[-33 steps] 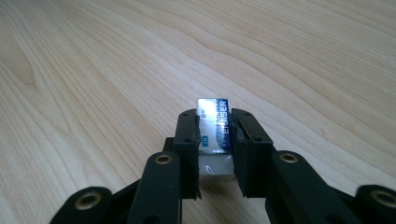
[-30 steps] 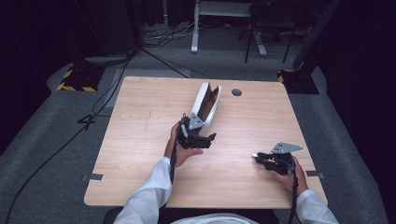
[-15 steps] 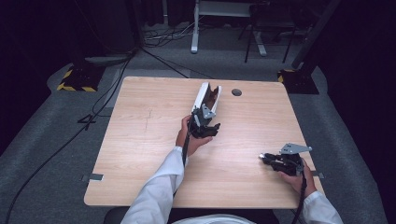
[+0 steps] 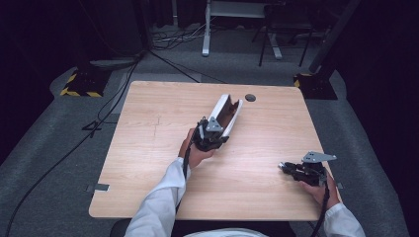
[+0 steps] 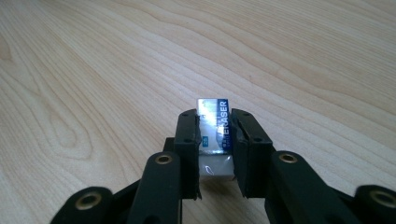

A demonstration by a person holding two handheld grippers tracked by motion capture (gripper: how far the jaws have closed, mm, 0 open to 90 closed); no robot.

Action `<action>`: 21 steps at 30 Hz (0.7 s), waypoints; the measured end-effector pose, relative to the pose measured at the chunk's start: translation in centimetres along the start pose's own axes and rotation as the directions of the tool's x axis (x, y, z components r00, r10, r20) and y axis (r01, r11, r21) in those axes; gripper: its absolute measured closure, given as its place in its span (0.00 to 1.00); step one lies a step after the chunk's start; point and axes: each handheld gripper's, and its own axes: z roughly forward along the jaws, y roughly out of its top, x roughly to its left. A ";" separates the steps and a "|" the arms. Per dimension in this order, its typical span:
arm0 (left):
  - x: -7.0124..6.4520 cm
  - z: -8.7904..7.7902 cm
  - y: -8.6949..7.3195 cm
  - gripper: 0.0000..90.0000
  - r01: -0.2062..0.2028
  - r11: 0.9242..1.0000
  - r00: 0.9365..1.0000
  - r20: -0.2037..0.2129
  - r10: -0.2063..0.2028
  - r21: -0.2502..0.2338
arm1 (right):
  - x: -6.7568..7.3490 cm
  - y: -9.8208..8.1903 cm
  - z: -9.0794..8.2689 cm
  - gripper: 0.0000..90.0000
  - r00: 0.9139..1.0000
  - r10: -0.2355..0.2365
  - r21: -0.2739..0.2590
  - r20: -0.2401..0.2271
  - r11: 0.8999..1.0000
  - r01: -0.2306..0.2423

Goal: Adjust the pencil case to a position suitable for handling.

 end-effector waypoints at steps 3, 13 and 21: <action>-0.7 -1.4 -1.0 0.87 -0.037 0.999 0.998 0.054 0.037 -0.001 | 0.0 0.0 0.0 0.82 1.000 0.002 0.002 0.001 1.000 -0.002; -2.4 -6.0 -4.0 0.81 -0.068 0.998 0.997 0.032 0.068 0.009 | -0.1 0.0 0.0 0.82 1.000 0.007 -0.002 -0.002 1.000 -0.007; -2.3 -8.3 -5.6 0.76 -0.053 0.998 0.998 -0.044 0.054 0.018 | -0.2 -0.2 -0.2 0.82 1.000 0.011 -0.005 0.001 1.000 -0.011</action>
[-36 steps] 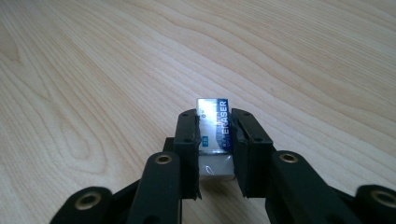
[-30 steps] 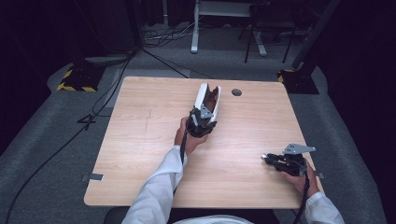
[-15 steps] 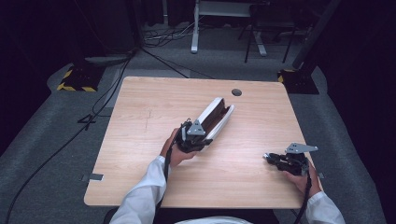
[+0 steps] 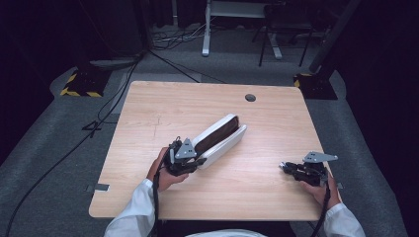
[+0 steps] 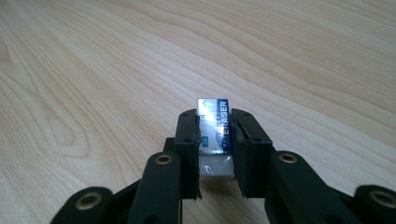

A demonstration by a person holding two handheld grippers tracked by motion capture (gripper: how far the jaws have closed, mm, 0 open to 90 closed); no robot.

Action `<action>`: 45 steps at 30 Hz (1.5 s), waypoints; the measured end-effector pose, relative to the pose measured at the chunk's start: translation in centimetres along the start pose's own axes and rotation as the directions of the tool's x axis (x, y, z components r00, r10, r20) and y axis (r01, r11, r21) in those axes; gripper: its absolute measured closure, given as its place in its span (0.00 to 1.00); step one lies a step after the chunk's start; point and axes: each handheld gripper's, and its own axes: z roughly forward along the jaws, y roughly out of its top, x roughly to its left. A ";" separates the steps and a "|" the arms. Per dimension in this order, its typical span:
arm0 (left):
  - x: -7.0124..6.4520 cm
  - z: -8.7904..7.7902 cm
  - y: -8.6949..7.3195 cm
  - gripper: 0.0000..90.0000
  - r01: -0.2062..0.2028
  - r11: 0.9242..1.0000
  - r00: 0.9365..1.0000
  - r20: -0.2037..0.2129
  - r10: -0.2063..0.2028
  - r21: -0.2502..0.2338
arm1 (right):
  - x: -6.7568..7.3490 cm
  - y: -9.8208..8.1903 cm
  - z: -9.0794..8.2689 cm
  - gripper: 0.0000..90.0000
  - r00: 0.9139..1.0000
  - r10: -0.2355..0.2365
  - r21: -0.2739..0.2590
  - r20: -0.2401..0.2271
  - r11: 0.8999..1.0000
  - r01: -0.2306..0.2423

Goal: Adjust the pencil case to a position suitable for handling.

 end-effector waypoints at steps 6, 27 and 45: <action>0.3 -0.5 -0.2 0.66 0.040 0.999 0.998 -0.037 -0.041 -0.020 | 0.0 0.0 0.0 0.82 1.000 0.005 -0.001 0.000 1.000 -0.005; -1.0 4.5 3.0 0.87 -0.006 0.999 0.996 0.091 0.009 -0.031 | -0.2 0.0 -0.1 0.82 1.000 0.009 -0.001 -0.009 1.000 -0.009; -1.8 1.0 1.2 0.67 -0.091 0.996 0.989 0.114 0.093 -0.023 | -0.6 -0.3 -0.5 0.82 1.000 0.031 0.000 -0.003 1.000 -0.031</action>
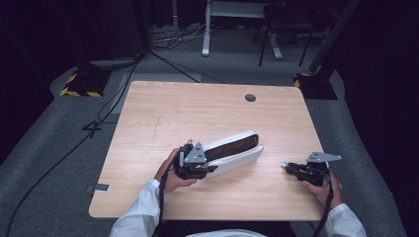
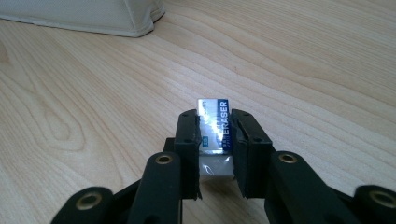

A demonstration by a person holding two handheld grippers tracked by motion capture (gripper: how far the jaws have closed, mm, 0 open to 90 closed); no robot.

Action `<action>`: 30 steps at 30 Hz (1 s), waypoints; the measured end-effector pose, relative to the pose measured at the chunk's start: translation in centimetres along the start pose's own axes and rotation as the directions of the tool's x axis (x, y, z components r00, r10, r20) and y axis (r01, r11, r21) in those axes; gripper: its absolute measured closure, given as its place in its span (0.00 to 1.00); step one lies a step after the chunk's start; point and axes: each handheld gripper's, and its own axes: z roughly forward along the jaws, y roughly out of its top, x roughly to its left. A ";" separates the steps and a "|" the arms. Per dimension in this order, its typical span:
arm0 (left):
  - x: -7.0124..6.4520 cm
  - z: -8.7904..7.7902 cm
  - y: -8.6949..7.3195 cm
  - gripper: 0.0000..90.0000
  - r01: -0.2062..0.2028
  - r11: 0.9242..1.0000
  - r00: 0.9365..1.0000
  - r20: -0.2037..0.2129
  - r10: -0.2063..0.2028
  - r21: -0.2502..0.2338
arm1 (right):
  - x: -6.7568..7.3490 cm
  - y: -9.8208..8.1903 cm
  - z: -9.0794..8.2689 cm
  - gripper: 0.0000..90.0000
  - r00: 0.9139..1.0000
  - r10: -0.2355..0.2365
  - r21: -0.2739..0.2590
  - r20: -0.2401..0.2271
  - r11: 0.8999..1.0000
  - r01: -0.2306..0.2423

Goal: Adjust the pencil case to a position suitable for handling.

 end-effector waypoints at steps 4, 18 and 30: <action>0.1 -0.8 -1.1 0.63 0.026 1.000 0.999 -0.032 -0.026 0.001 | 0.1 0.1 -0.1 0.82 1.000 -0.002 -0.005 -0.007 1.000 0.002; 0.2 -1.7 -5.4 0.32 0.173 0.981 0.969 -0.190 -0.155 0.083 | 0.2 0.7 -0.7 0.82 1.000 -0.010 -0.048 -0.024 0.999 0.009; 1.7 -2.4 -10.1 0.18 0.304 0.938 0.940 -0.209 -0.268 0.165 | 0.6 3.1 -2.5 0.82 0.998 -0.045 -0.139 -0.044 0.989 0.039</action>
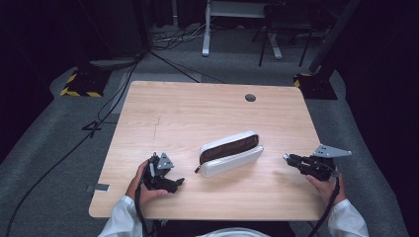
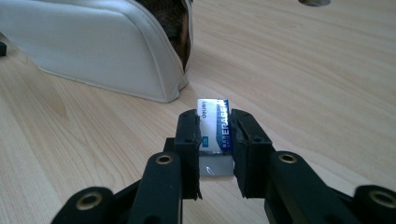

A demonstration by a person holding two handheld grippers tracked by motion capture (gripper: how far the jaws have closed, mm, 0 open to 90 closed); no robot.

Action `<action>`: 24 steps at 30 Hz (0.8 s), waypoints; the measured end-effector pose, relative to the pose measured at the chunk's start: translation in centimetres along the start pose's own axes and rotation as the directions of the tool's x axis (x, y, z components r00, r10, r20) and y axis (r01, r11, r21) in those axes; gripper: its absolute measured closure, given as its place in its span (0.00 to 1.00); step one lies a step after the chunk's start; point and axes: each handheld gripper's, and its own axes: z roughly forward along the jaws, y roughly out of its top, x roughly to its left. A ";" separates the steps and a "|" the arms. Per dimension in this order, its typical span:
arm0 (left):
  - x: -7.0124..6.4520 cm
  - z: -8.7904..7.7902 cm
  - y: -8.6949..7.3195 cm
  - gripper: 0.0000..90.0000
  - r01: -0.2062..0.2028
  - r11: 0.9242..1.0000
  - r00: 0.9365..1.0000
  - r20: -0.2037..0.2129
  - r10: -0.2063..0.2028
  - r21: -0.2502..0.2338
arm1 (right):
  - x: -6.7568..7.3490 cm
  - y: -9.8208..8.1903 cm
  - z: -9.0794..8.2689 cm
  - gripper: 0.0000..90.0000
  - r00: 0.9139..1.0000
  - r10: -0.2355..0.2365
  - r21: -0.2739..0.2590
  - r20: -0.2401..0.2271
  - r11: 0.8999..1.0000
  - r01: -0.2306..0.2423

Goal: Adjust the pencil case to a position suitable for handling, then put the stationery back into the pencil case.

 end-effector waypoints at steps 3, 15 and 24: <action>0.2 -0.2 -0.4 0.17 0.009 1.000 1.000 0.000 -0.009 -0.008 | 0.2 0.6 -0.1 0.82 1.000 -0.019 -0.011 0.003 1.000 0.019; 0.3 -0.3 -0.8 0.17 0.017 0.999 1.000 -0.008 -0.017 -0.033 | 0.5 5.0 -0.7 0.82 0.995 -0.090 -0.094 -0.039 0.992 0.086; 0.3 -0.3 -0.8 0.17 0.011 0.999 1.000 -0.010 -0.012 -0.032 | 1.7 8.1 0.5 0.82 0.981 -0.171 -0.097 -0.087 0.982 0.163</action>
